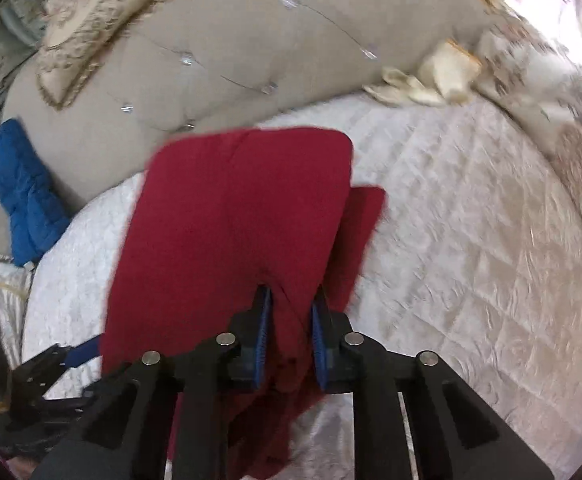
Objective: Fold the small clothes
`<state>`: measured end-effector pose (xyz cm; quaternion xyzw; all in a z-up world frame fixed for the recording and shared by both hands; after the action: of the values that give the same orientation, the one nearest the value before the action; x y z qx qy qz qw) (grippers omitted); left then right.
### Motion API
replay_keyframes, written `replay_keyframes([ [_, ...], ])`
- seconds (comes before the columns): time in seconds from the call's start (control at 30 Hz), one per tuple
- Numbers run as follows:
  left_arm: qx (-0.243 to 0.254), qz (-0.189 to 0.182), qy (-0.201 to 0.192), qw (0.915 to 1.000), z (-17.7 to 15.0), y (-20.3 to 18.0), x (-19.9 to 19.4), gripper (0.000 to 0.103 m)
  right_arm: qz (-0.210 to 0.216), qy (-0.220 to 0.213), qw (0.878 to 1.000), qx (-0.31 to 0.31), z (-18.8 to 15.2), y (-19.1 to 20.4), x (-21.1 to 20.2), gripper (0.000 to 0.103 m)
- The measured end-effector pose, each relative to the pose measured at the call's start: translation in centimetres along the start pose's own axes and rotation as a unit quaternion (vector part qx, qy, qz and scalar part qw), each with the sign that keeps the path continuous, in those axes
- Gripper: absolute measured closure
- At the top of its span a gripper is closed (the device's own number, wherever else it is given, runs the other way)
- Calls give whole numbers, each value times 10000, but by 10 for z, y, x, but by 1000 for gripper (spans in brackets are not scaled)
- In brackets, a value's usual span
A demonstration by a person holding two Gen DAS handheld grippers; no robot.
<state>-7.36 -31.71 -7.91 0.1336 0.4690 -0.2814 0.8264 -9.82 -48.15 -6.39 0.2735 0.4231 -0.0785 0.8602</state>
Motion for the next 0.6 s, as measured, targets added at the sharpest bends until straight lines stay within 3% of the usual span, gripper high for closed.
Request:
replay_keyframes([
  [0.13,-18,36,-24,10000,1,1,-3,36,-12,-44,10000,-67,-1,4,-6,103],
  [0.27,-83,47,-86,9999,6,5,-8,36,75,-120,9999,-76,4,12,-15,94],
  [0.6,-71,92,-96,9999,14,6,-8,36,298,-34,9991,309,1,13,-8,87],
])
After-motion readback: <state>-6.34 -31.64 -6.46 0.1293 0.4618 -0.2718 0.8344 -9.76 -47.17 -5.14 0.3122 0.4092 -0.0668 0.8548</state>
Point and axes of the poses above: each gripper's, at about its wrist camera, not at the fingertips, and x roughly the way its jaws point, y to its left, z to its top, the point moved 10 cm from there along x, roughly the way its jaws point, and after that the axes turned 6 degrees about z, right-handed, at the moved point
